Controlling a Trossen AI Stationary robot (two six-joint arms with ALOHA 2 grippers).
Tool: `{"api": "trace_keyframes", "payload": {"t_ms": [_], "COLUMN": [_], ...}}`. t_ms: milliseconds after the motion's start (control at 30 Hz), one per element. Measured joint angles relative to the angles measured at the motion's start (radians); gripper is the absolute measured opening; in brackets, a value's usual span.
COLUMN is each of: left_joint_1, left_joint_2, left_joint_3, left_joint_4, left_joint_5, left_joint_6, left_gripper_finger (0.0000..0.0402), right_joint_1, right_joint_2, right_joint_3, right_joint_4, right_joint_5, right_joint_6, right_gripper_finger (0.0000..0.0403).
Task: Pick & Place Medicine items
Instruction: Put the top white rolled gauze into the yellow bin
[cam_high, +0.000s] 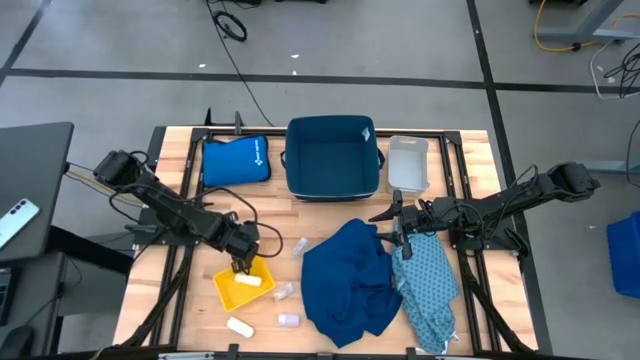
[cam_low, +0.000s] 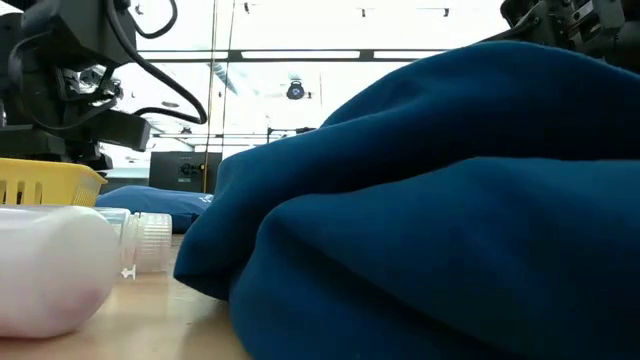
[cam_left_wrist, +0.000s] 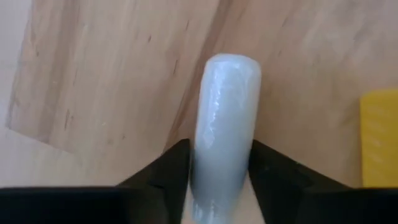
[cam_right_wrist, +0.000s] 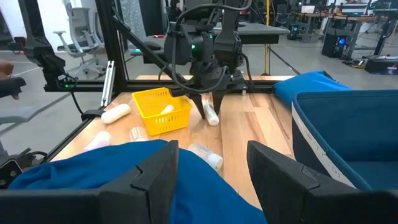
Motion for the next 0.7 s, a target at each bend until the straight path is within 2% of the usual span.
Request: {"api": "trace_keyframes", "payload": {"t_ms": [167, 200, 467, 700], "left_joint_1": [0.016, 0.017, 0.006, -0.06], "left_joint_2": [0.0, -0.001, 0.0, -0.02], "left_joint_3": [0.0, 0.0, -0.002, -0.002], "left_joint_4": [-0.004, -0.005, 0.001, 0.114], "left_joint_5": [-0.014, -0.018, -0.089, -0.203], "left_joint_6": [0.012, 0.012, -0.005, 0.009], "left_gripper_finger": [0.0056, 0.0049, 0.0049, 0.0049], "right_joint_1": [0.0, 0.0, 0.0, 0.0], "right_joint_2": [0.0, 0.0, 0.0, 0.0], "right_joint_3": [0.0, 0.0, 0.0, 0.0], "right_joint_4": [0.0, 0.0, 0.0, 0.0], "right_joint_5": [0.0, 0.0, 0.0, 0.0], "right_joint_6": [0.0, 0.0, 0.0, 0.0], "right_gripper_finger": [0.0199, 0.0199, 0.0199, 0.0199]}}
